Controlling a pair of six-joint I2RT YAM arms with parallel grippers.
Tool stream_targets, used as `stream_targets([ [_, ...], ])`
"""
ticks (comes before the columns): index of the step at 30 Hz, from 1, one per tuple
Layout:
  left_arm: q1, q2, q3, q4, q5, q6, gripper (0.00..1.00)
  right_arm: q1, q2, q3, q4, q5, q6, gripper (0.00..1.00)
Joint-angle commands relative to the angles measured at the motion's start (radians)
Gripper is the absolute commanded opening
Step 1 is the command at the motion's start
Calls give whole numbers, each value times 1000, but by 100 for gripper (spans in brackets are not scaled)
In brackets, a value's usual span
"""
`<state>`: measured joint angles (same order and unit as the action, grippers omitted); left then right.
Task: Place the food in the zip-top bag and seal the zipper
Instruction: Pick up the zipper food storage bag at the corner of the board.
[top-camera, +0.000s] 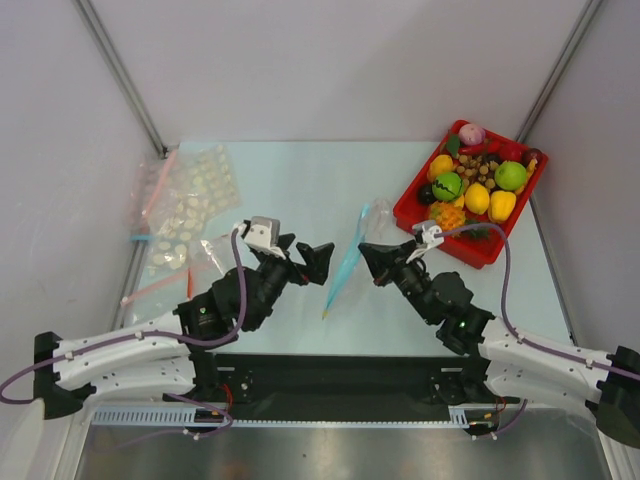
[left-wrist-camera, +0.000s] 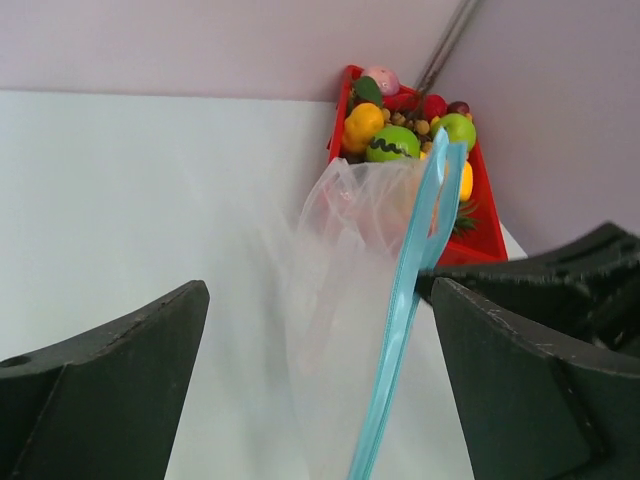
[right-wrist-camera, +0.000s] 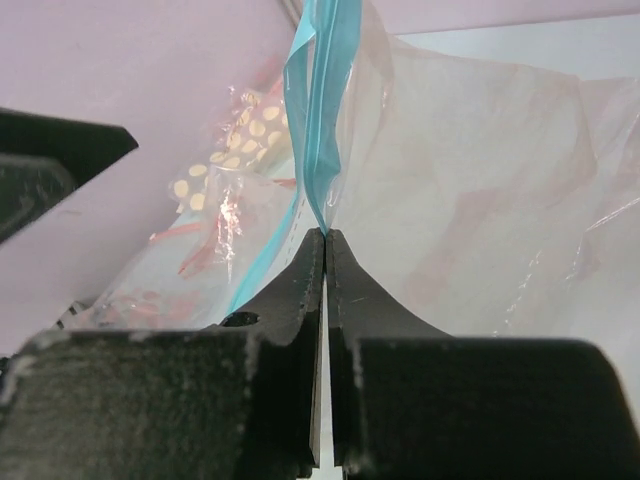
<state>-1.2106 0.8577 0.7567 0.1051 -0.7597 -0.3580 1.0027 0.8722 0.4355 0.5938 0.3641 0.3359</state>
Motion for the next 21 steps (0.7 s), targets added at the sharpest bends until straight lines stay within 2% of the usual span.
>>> stream_targets([
  [1, -1, 12, 27, -10, 137, 113, 98, -62, -51, -18, -34, -109, 90, 0],
  [6, 3, 136, 78, -39, 227, 140, 99, -119, -75, -34, -43, -160, 123, 0],
  [10, 26, 202, 113, -50, 357, 113, 89, -137, -65, -26, -58, -220, 104, 0],
  [12, 32, 213, 112, -42, 396, 106, 88, -141, -62, -21, -74, -221, 106, 0],
  [18, 46, 237, 118, -47, 402, 102, 80, -156, -65, -20, -77, -237, 115, 0],
  [21, 57, 257, 130, -68, 398, 85, 68, -157, -62, -18, -81, -237, 118, 0],
])
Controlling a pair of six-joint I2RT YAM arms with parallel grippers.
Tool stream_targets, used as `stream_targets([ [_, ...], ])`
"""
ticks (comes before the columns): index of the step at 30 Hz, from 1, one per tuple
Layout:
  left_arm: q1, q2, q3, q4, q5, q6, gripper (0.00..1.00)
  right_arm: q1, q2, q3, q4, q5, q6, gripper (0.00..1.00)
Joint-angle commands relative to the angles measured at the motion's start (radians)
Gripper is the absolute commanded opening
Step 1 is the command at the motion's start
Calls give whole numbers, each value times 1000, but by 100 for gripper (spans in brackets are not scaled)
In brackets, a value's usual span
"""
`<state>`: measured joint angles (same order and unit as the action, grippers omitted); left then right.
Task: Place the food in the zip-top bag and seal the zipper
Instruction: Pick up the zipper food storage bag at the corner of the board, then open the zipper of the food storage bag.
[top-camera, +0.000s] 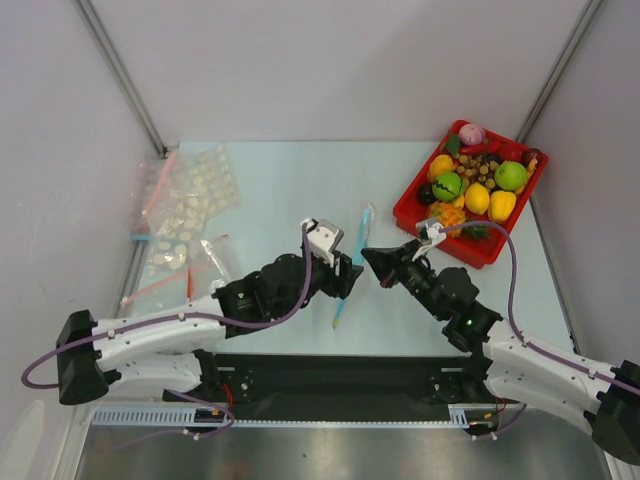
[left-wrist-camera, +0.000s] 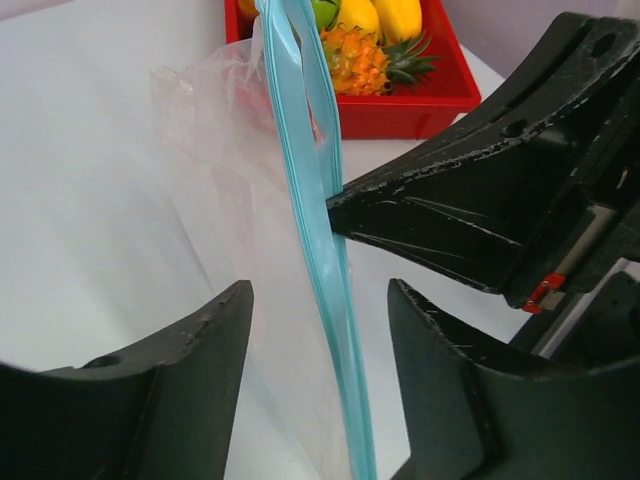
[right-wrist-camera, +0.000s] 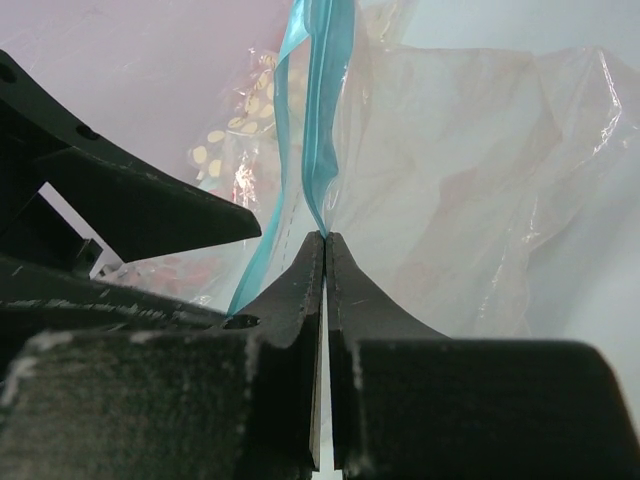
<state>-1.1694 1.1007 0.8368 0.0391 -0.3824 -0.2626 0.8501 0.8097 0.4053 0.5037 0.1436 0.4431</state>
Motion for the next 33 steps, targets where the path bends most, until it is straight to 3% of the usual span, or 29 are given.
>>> stream_targets([
  [1, 17, 19, 50, -5, 20, -13, 60, -5, 2, 12, 9, -18, 12, 0],
  [9, 43, 91, 94, -67, 48, -29, 49, -9, -1, 10, 6, -15, 16, 0],
  [11, 47, 109, 107, -77, 54, -35, 24, -9, -3, 10, 2, -9, 14, 0],
  [12, 48, 111, 111, -87, 48, -36, 7, -9, -1, 10, 1, -9, 16, 0],
  [13, 48, 111, 114, -91, 39, -35, 0, -11, -3, 12, -4, -6, 16, 0],
  [14, 48, 110, 114, -94, 25, -33, 0, -11, -1, 12, -5, -6, 14, 0],
  [17, 47, 87, 110, -108, -67, -20, 0, -11, -4, 12, -13, -7, 2, 22],
  [18, 48, 77, 107, -110, -85, -17, 1, -11, -3, 10, -10, -15, -3, 43],
  [21, 48, 47, 87, -88, -93, -1, 0, -11, 22, 13, 13, -71, -12, 68],
  [24, 47, 31, 73, -61, -61, 0, 0, -11, 75, 47, 0, -111, -15, 75],
  [30, 34, 37, 77, -54, -23, 26, 0, -11, 160, 115, -71, -130, -17, 75],
  [33, 17, 42, 90, -85, -125, 31, 0, -10, 174, 130, -118, -82, -12, 75],
])
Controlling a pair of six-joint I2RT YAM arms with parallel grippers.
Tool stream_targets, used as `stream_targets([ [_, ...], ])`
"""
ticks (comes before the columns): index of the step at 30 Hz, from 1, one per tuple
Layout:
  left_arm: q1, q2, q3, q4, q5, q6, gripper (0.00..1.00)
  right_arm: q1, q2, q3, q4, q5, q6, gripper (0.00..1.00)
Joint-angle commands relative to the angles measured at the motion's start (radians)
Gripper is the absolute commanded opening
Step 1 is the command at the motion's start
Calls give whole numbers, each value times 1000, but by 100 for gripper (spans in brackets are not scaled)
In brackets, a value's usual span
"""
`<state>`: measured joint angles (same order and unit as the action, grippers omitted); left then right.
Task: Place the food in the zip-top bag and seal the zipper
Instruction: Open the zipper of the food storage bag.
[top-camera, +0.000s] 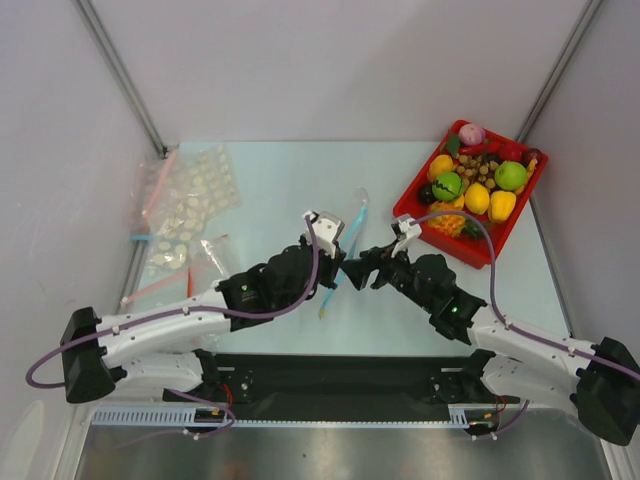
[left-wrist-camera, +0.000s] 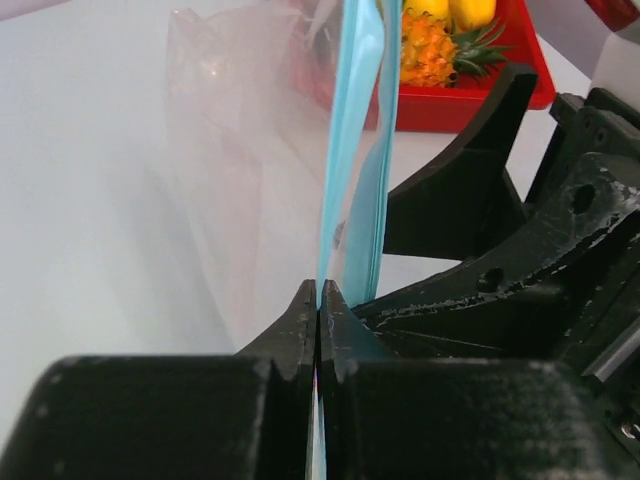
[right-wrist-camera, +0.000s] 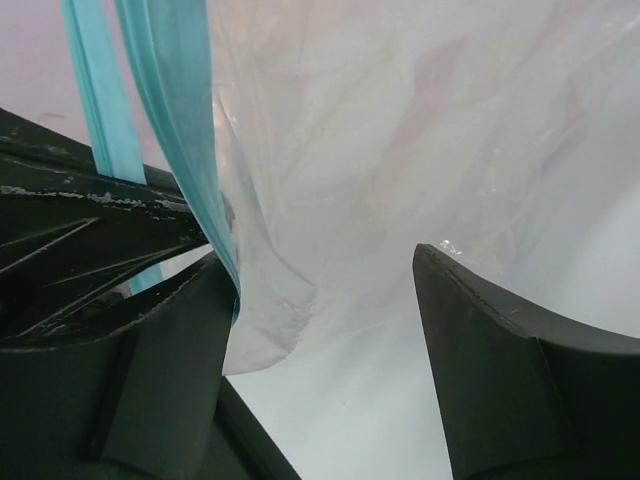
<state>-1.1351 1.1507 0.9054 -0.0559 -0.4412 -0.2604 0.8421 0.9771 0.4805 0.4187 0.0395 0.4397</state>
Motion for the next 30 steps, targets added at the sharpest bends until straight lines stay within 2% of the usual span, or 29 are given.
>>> stream_targets([
  [1, -20, -5, 35, -7, -112, 24, 0, -3, 5, 55, -43, 52, -9, 76],
  [2, -28, 1, 44, -27, -226, 26, 0, -5, -3, 55, -50, 69, -6, 76],
  [5, -60, 23, 85, -113, -426, 53, 0, -3, -23, 46, -55, 99, -1, 77],
  [6, -71, 44, 95, -119, -555, 65, 0, -5, -26, 44, -55, 102, -2, 77],
  [10, -107, 116, 141, -136, -694, 102, 0, -8, -14, 49, -73, 131, 2, 77],
  [14, -107, 214, 196, -203, -666, 87, 0, -18, 8, 64, -101, 146, 11, 74],
  [19, -109, 308, 279, -277, -601, 27, 0, -20, -11, 63, -107, 135, 5, 80],
  [23, -103, 273, 225, -184, -348, 29, 0, -20, -9, 63, -115, 149, 7, 84],
  [27, -81, 256, 204, -145, -233, -10, 0, -31, 21, 82, -179, 206, 28, 82],
  [30, -60, 262, 202, -144, -196, -28, 0, -61, 46, 101, -231, 250, 76, 81],
])
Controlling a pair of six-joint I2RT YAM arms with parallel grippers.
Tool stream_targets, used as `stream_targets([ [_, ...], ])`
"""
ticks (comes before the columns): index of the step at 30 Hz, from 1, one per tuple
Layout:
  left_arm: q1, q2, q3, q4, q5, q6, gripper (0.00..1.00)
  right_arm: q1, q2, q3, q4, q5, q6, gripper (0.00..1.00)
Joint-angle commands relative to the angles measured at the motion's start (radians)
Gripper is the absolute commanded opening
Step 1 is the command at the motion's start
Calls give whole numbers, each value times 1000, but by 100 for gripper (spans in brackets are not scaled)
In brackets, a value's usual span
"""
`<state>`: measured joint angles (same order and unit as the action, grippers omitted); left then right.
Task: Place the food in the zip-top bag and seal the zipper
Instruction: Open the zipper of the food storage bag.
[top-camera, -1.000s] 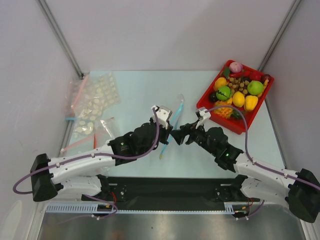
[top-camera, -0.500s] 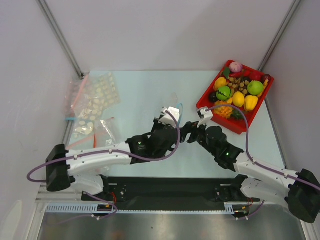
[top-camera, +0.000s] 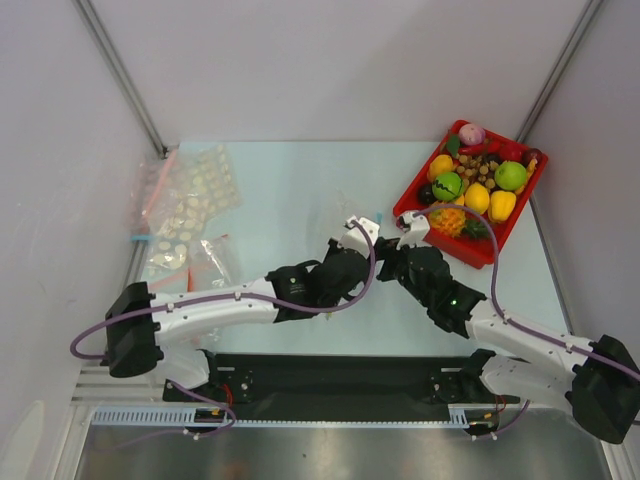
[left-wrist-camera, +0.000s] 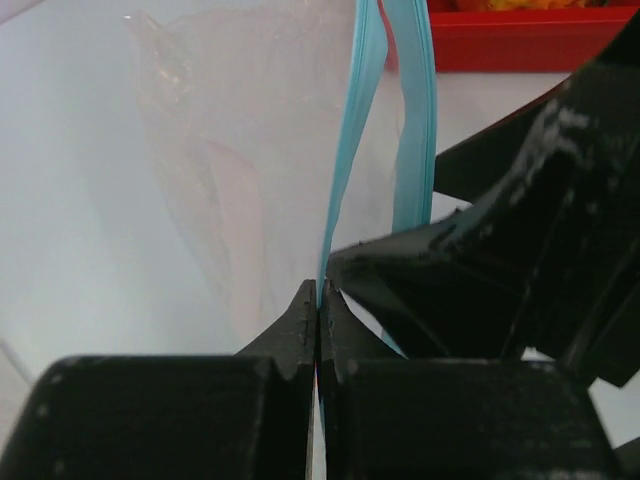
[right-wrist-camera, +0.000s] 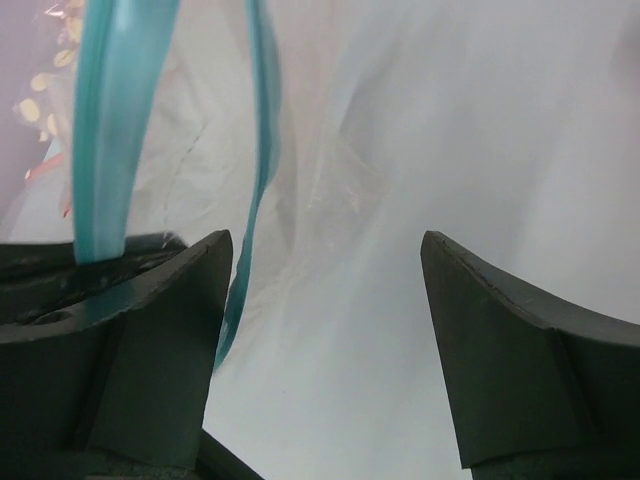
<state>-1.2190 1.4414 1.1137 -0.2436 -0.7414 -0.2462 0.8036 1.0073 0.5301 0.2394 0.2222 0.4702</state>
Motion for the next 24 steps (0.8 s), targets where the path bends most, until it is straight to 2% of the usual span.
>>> stream_targets([
  [1, 32, -24, -8, 44, 112, -47, 0, -43, 16, 53, -63, 74, 68, 80],
  [8, 137, -3, -15, 10, 126, -87, 0, -89, -71, 15, -95, 114, 111, 77],
  [12, 157, -19, -32, 18, 134, -103, 0, -95, -101, 7, -98, 118, 110, 72],
  [17, 157, -59, -57, 44, 148, -105, 0, -103, -64, 19, -103, 97, 104, 66],
  [20, 157, -85, -72, 61, 157, -97, 0, -103, -64, 21, -66, 45, 88, 68],
  [24, 156, -82, -74, 66, 178, -103, 0, -101, -108, -25, 44, -111, 47, 68],
])
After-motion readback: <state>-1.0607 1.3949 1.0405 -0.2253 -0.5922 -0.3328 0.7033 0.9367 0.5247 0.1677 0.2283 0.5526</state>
